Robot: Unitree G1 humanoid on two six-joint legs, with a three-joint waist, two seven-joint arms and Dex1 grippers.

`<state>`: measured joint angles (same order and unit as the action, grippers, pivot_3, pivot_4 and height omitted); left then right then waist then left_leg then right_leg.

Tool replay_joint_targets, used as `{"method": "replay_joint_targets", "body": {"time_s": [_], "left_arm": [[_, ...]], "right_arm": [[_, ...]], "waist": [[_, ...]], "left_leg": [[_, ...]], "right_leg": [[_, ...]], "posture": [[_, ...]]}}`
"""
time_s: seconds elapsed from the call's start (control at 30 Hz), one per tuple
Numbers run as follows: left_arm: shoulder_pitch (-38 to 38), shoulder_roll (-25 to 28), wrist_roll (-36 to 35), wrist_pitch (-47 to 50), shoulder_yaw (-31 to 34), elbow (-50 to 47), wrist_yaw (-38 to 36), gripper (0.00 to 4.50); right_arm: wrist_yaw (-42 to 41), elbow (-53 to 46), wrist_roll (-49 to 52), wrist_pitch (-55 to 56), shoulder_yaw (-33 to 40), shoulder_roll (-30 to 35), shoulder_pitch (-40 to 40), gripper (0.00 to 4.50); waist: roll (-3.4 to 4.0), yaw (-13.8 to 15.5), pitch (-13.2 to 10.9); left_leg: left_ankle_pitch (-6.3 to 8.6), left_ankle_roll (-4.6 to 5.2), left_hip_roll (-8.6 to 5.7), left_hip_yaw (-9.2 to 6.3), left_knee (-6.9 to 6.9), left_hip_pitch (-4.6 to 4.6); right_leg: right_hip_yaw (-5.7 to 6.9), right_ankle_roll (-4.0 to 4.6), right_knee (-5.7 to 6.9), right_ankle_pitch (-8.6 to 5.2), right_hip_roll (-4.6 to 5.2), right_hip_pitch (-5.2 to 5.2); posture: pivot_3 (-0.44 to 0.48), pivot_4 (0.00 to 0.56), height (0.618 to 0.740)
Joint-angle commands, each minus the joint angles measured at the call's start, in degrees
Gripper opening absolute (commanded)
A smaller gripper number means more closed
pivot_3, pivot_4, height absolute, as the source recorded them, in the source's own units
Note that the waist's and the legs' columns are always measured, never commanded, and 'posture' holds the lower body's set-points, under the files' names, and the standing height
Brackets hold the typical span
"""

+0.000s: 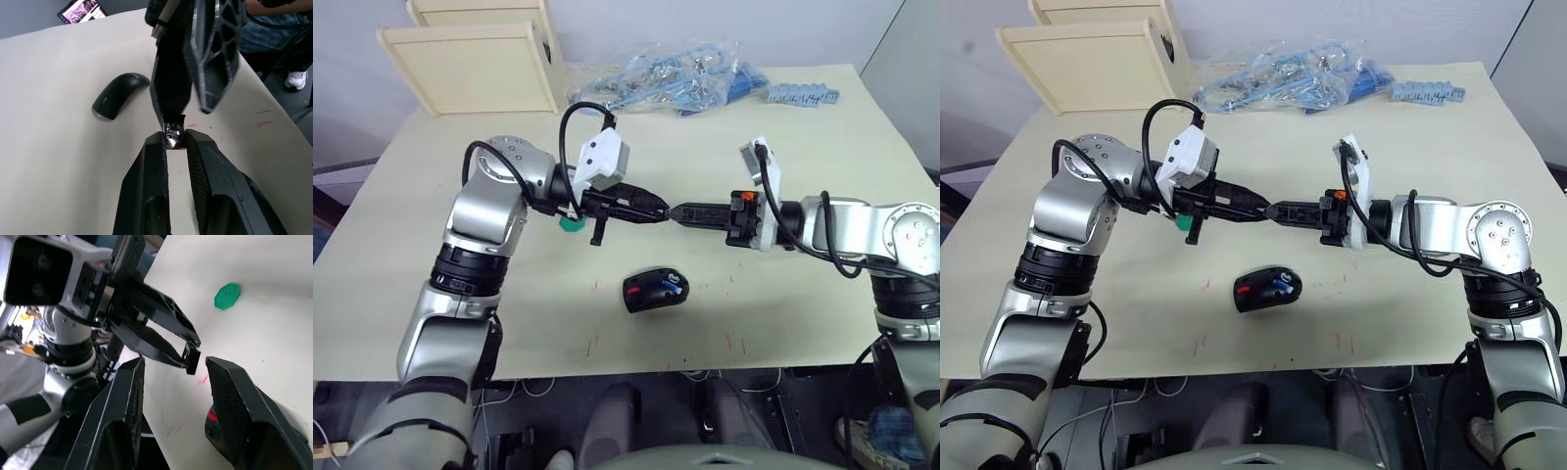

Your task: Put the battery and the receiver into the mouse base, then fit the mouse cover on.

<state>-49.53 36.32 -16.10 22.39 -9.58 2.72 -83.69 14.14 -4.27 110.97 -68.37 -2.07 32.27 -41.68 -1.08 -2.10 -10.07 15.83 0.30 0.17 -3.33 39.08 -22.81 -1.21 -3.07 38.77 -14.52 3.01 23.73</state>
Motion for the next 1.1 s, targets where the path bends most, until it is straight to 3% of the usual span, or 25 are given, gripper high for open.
{"method": "replay_joint_targets", "body": {"time_s": [0.03, 0.4, 0.6, 1.1], "left_arm": [[-1.7, 0.1, -0.7, -1.8, -0.1, -2.6, 0.0, 0.24], [-2.0, 0.0, -0.8, -2.5, -0.4, -2.7, 0.3, 0.24], [-2.5, 0.0, -0.7, -3.0, -0.6, -1.9, 0.2, 0.24], [-1.5, 0.6, -0.8, -4.1, -0.6, -2.1, 0.2, 0.24]], "right_arm": [[-0.2, -0.5, 2.0, 1.0, 0.4, -0.1, -1.6, 2.09], [-0.4, 1.1, 2.0, 0.3, 0.3, -0.2, -1.6, 2.09], [-0.6, 1.6, 2.0, 0.1, 0.4, -0.4, -1.7, 0.11], [-1.2, 0.5, 2.0, -0.2, 0.6, 0.3, -1.2, 0.11]], "waist": [[0.00, -0.1, 0.0], [0.00, -0.1, 0.0], [0.00, -0.1, 0.0], [0.01, -0.1, 0.0]], "left_leg": [[0.00, 0.00, 0.00, 0.00, 0.00, 0.00], [0.00, 0.00, 0.00, -0.01, 0.00, 0.00], [0.00, 0.00, 0.00, -0.01, 0.00, 0.00], [0.00, 0.00, 0.00, -0.01, 0.00, -0.01]], "right_leg": [[0.00, 0.00, 0.00, 0.00, 0.00, 0.00], [0.00, 0.00, 0.00, 0.00, 0.00, 0.00], [0.00, 0.00, 0.00, 0.00, 0.00, 0.00], [0.00, 0.00, -0.01, 0.00, -0.01, 0.00]], "posture": [[0.000, 0.150, 0.740], [0.000, 0.150, 0.740], [0.000, 0.150, 0.740], [0.000, 0.150, 0.740]]}}
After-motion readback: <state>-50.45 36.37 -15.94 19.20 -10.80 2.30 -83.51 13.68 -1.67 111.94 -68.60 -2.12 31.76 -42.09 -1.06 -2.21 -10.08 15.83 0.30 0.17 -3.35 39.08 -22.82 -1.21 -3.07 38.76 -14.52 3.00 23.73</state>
